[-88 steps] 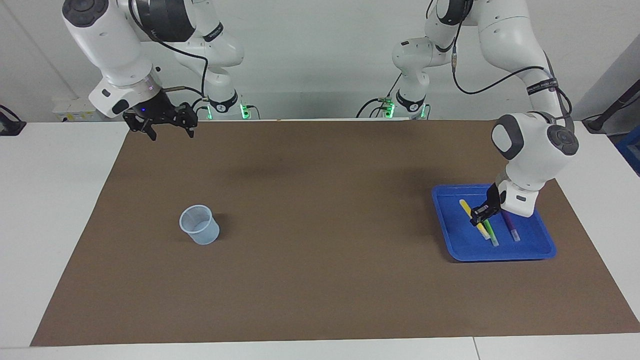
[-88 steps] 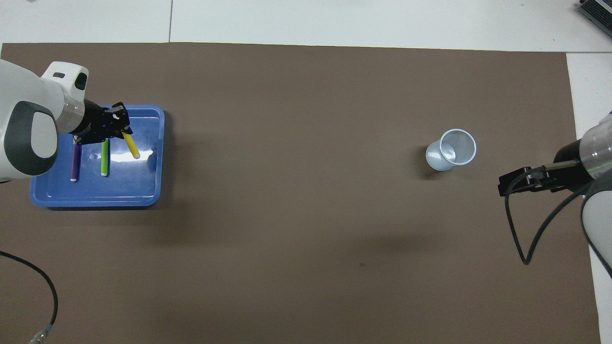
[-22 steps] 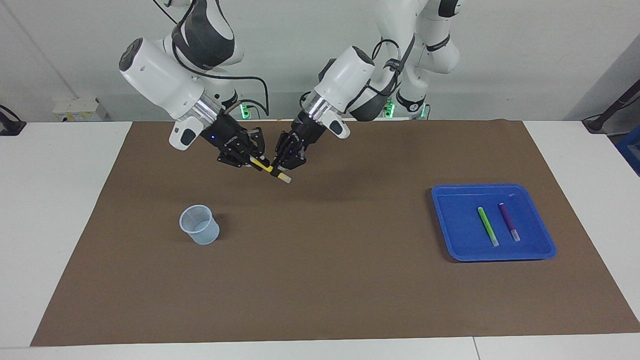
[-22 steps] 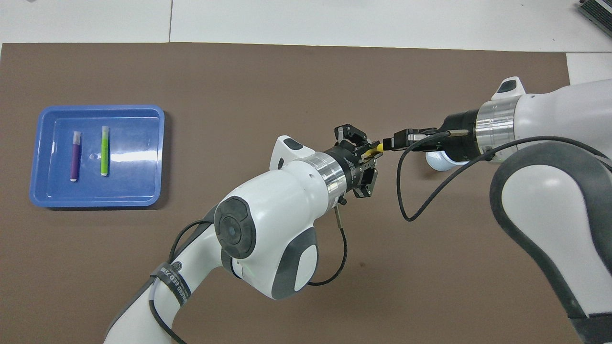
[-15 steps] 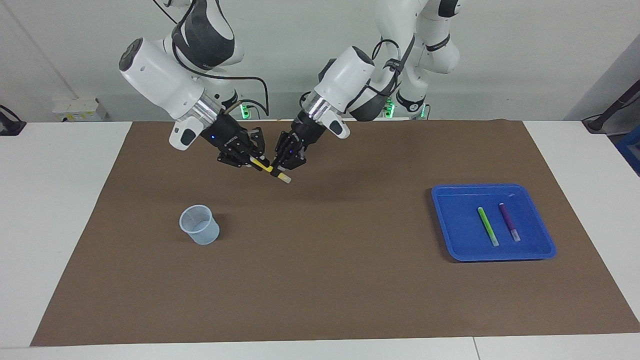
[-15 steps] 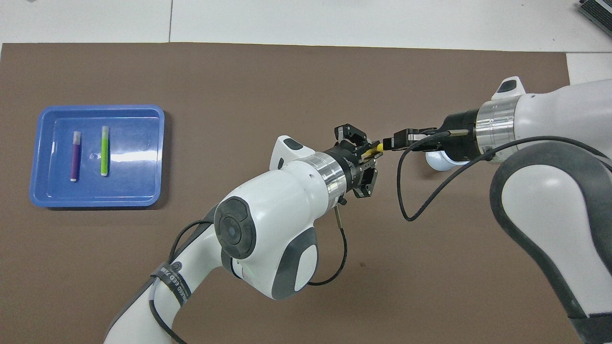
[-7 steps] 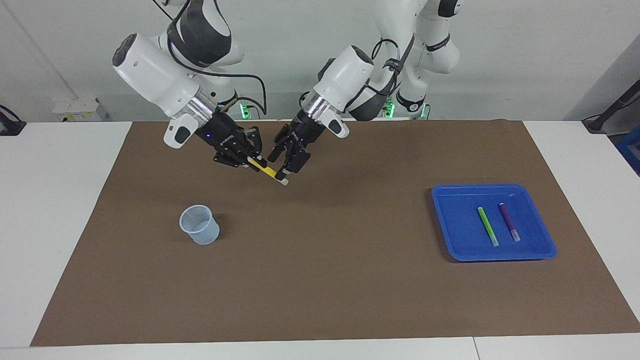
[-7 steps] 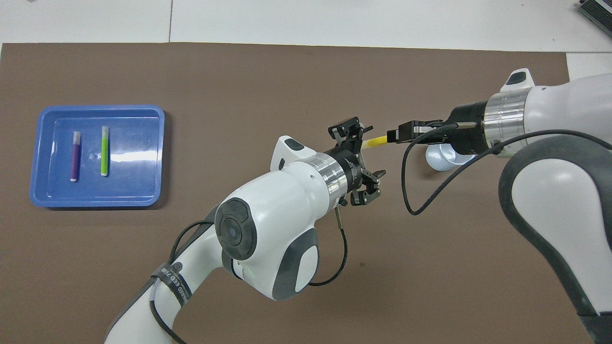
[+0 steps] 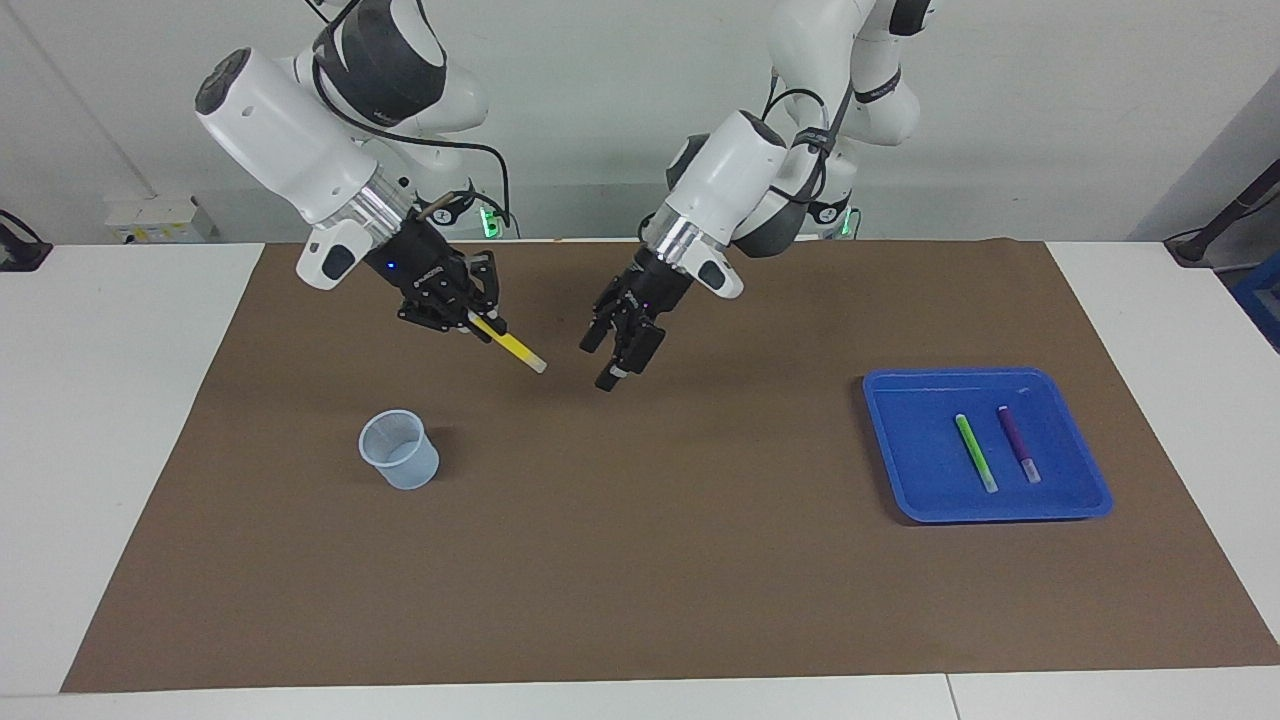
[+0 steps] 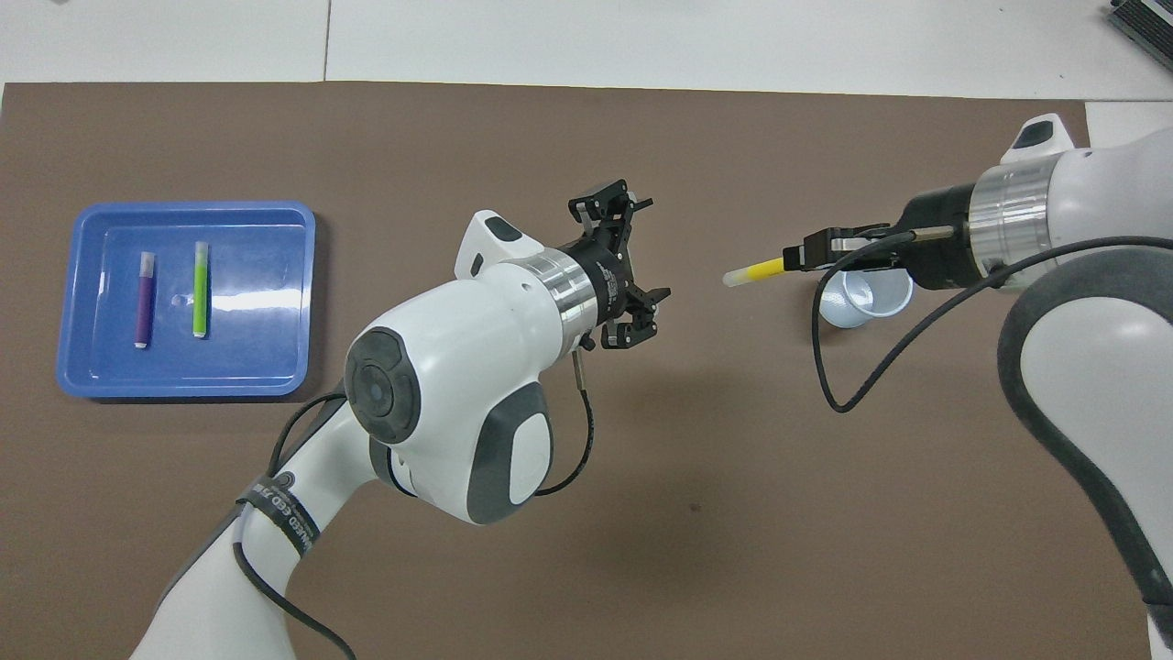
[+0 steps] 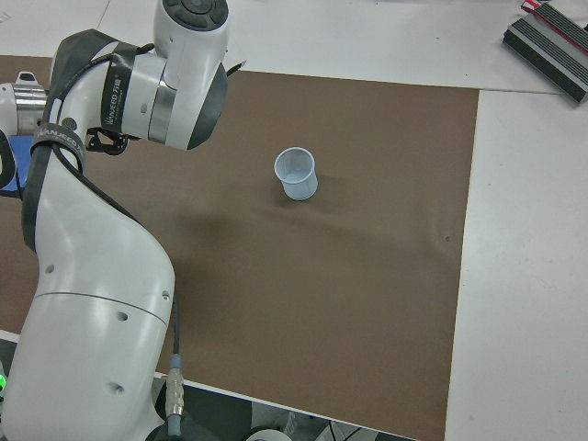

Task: Transfer and insert pens with both arms
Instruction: 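Move the yellow pen over the white cup while the left gripper retracts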

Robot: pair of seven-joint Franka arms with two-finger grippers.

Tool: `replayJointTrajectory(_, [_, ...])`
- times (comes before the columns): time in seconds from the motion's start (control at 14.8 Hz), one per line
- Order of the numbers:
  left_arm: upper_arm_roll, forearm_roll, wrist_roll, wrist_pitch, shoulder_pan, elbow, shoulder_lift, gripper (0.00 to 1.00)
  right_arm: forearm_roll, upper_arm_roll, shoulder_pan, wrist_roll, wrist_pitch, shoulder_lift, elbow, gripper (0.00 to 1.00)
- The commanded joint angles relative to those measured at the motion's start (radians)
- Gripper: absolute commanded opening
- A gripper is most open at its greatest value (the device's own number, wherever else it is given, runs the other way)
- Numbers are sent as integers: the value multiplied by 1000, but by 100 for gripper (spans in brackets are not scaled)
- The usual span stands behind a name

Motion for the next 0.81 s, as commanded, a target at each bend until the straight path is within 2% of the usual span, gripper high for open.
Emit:
replayJointTrajectory(0.0, [29, -5, 112, -72, 7, -18, -22, 100, -109, 4, -36, -24, -76, 13, 41, 0])
replayJointTrajectory(0.2, [75, -5, 298, -173, 29, -18, -36, 100, -262, 2, -61, -24, -101, 16, 55, 0])
replayJointTrajectory(0.34, [78, -5, 394, -278, 101, -18, -49, 100, -364, 2, -68, -27, -93, 16, 41, 0])
replayJointTrajectory(0.47, [80, -5, 493, -386, 176, -10, -57, 100, -378, 2, -114, -91, -90, 34, 35, 0])
replayJointTrajectory(0.74, [80, 21, 672, -546, 294, -4, -75, 100, -430, 2, -127, -122, -25, 90, 30, 0])
